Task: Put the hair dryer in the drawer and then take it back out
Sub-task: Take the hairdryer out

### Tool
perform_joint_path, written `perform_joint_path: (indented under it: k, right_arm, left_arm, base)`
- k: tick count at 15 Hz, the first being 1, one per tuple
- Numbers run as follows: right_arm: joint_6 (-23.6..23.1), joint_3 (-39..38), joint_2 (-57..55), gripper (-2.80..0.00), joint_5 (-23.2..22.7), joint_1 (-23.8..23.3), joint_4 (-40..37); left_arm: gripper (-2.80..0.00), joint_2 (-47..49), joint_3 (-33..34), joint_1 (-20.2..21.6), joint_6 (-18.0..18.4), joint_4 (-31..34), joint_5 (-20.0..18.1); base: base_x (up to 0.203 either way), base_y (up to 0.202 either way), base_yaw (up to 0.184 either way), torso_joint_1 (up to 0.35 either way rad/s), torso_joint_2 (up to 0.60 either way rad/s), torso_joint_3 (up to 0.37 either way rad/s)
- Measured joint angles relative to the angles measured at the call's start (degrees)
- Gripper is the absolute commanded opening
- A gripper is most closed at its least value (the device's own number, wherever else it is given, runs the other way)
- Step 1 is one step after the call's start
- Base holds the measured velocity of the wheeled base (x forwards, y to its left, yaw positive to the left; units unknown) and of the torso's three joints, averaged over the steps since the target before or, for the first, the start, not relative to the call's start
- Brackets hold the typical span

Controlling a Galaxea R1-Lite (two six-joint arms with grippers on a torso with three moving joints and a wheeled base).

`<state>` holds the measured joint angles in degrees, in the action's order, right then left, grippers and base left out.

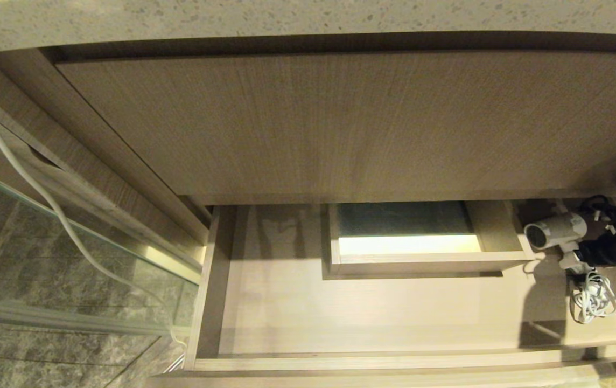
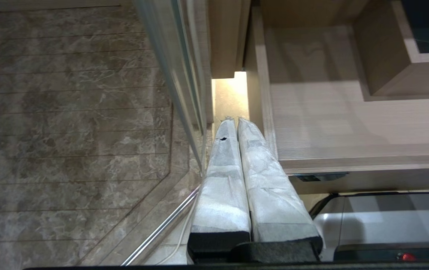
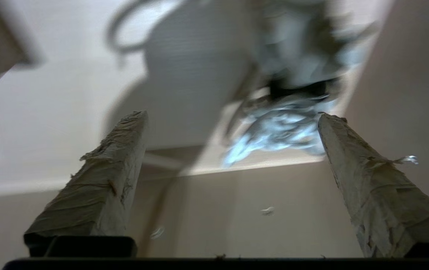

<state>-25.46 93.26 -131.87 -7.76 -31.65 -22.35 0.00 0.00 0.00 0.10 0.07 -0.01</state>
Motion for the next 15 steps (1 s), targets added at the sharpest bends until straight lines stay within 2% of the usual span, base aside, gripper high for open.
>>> perform_joint_path:
  k: [3, 5, 8, 11, 15]
  right_arm:
    - [-3.2, -3.3, 3.0, 0.00, -5.8, -1.1, -0.8]
    - [-7.8, -5.9, 4.9, 0.00, -7.0, -2.0, -0.5]
    - [-15.5, -9.4, 7.1, 0.00, -11.5, -4.8, -0.1]
    - [-25.5, -11.3, 8.0, 0.00, -14.0, -9.1, 1.0]
    - [-31.5, -12.0, 7.5, 0.00, -15.5, -11.8, 5.4]
  left_arm:
    - [-2.80, 0.0, 0.0, 0.0, 0.0, 0.0, 0.0]
    - [-2.80, 0.0, 0.0, 0.0, 0.0, 0.0, 0.0]
    - [-2.80, 0.0, 0.0, 0.0, 0.0, 0.0, 0.0]
    - [-2.80, 0.0, 0.0, 0.0, 0.0, 0.0, 0.0]
    - [-2.80, 0.0, 0.0, 0.0, 0.0, 0.0, 0.0]
  base:
    - [0.000, 0.000, 0.000, 0.000, 0.00, 0.000]
    - [0.000, 0.000, 0.000, 0.000, 0.00, 0.000]
    - [0.000, 0.000, 0.000, 0.000, 0.00, 0.000]
    - [0.000, 0.000, 0.000, 0.000, 0.00, 0.000]
    - [0.000, 0.000, 0.000, 0.000, 0.00, 0.000]
